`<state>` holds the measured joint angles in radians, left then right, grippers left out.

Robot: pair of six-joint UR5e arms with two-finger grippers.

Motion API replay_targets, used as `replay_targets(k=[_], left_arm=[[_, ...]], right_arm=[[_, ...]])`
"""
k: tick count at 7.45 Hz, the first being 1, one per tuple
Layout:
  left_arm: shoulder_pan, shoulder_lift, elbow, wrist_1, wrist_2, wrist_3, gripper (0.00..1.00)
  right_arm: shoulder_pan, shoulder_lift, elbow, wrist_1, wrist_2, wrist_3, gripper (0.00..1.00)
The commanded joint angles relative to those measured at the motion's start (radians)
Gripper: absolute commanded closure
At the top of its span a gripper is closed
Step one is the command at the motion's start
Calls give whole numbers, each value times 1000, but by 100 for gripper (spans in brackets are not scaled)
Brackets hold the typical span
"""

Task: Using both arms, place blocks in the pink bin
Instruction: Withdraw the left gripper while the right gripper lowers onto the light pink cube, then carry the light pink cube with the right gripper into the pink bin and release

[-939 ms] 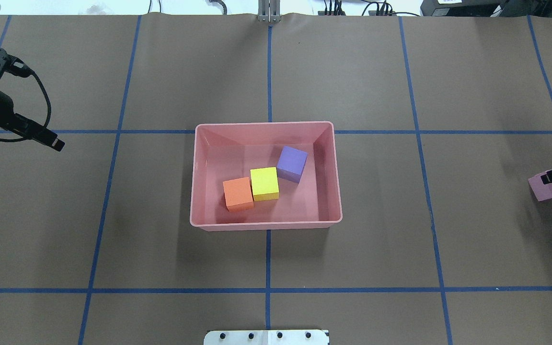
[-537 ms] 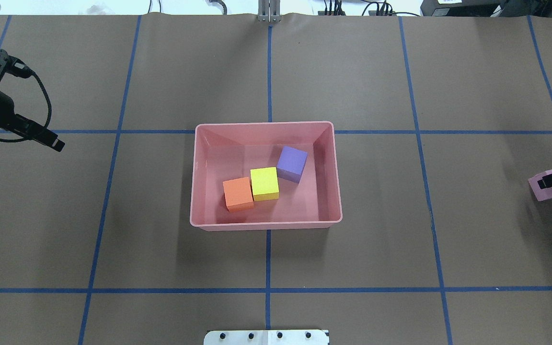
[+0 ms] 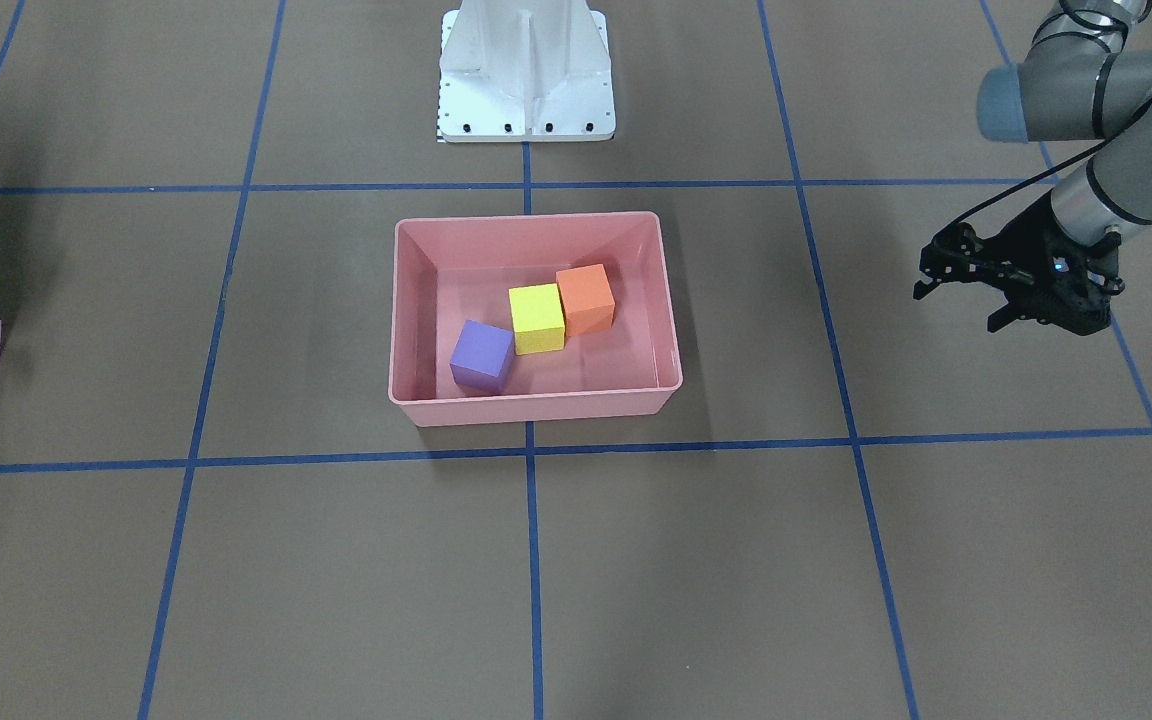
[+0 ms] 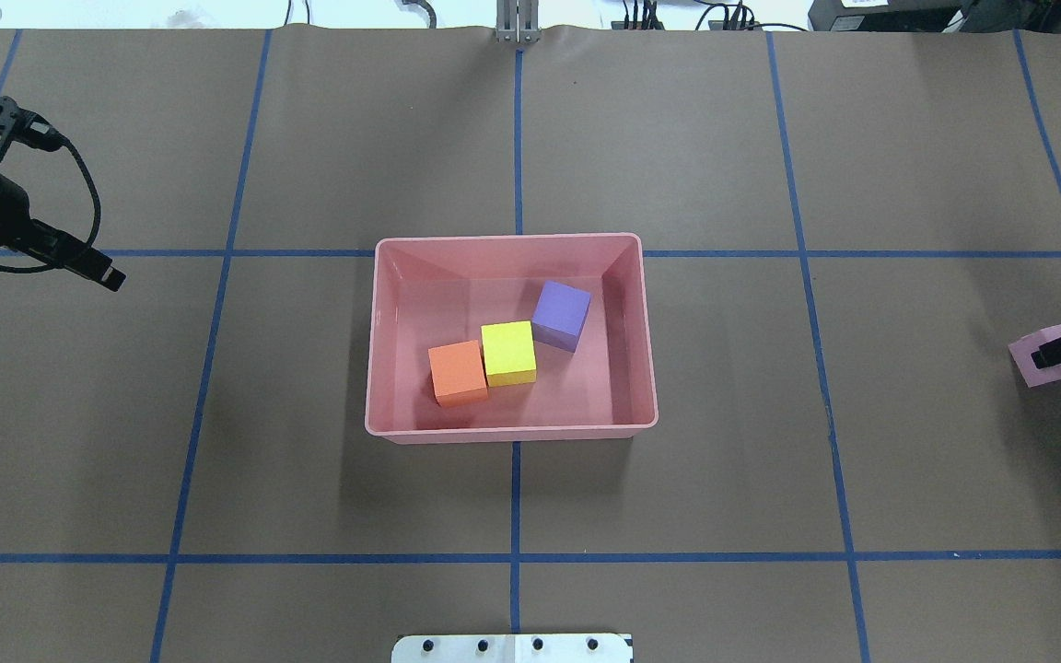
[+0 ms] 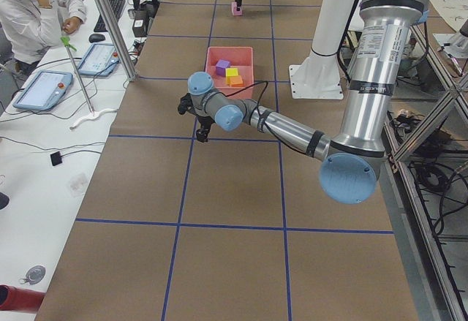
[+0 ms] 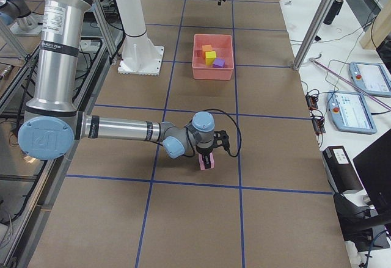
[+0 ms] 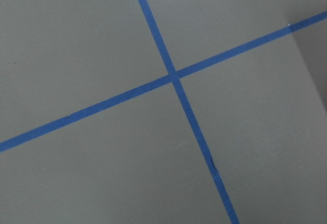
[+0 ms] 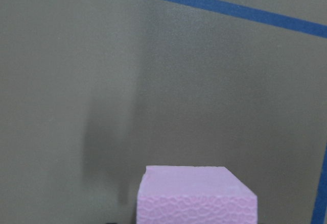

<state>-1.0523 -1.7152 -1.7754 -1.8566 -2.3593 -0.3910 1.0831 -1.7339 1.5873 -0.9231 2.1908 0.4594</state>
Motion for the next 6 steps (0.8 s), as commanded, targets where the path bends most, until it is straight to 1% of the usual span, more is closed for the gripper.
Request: replay_targets(k=[1,2,4,5,6], left_arm=[[0,-1,1,-1,0,0,0],[0,0,1,0,2,-3,0],[0,5,1,-1,9,-5,0],[0,6,2,0,11,-3,0],[0,6,2,1,11,-3,0]], right_arm=[[0,51,51,-14,7,34,100],[0,116,65,-14,56,150,100],[-8,271,72,-16,105,385,100],[-35,340,89,-17,118,506,100],[-82,417,108,-48,107,659,100]])
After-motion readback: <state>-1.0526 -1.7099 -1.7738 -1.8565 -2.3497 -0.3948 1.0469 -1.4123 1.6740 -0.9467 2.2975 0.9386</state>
